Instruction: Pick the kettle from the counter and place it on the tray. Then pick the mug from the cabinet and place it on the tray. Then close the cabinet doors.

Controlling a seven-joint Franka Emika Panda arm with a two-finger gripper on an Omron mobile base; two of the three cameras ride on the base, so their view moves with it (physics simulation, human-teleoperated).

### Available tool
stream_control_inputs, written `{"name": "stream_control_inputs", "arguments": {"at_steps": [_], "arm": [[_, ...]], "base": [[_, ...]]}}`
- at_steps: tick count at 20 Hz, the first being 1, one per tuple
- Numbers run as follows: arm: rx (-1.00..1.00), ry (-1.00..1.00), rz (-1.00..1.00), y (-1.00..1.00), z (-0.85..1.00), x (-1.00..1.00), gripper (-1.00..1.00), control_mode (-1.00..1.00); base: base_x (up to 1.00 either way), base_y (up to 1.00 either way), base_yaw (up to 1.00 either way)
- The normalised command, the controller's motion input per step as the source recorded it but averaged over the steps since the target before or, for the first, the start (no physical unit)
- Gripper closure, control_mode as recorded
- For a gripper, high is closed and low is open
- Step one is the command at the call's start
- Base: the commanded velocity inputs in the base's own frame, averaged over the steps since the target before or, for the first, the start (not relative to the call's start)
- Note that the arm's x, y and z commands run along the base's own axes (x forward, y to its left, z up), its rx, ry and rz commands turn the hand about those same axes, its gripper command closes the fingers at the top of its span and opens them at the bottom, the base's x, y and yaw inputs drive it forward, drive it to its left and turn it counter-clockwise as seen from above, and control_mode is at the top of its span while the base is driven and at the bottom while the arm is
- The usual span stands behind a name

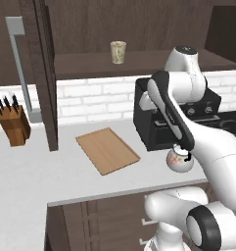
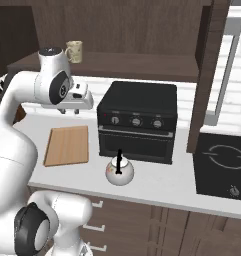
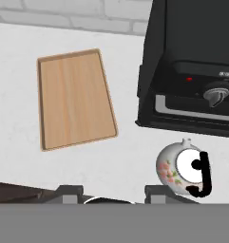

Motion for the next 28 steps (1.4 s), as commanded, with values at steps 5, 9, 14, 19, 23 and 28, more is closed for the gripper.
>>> {"name": "stream_control_inputs", "arguments": {"at_steps": [5,9,14,19,23,28], "arm": [[0.01,-0.05,0.00,-0.31,-0.03,-0.07,-1.00,-1.00],[0.06,-0.04,-0.07,-1.00,-0.33,-0.36,-1.00,-1.00],[0.02,0.00,-0.03,-0.94,-0.36,-0.24,-1.00,-1.00],[0.03,0.00,0.00,-0.31,-0.34,-0.06,-1.00,-1.00],[0.00,0.03,0.00,-0.08,-0.45,0.03,-1.00,-1.00],[0.00,0.08,0.00,-0.24,-0.58,0.07,-1.00,-1.00]], "base": [[0.00,0.00,0.00],[0.00,0.00,0.00],[0.00,0.00,0.00],[0.00,0.00,0.00],[0.00,0.00,0.00],[0.00,0.00,0.00]]}}
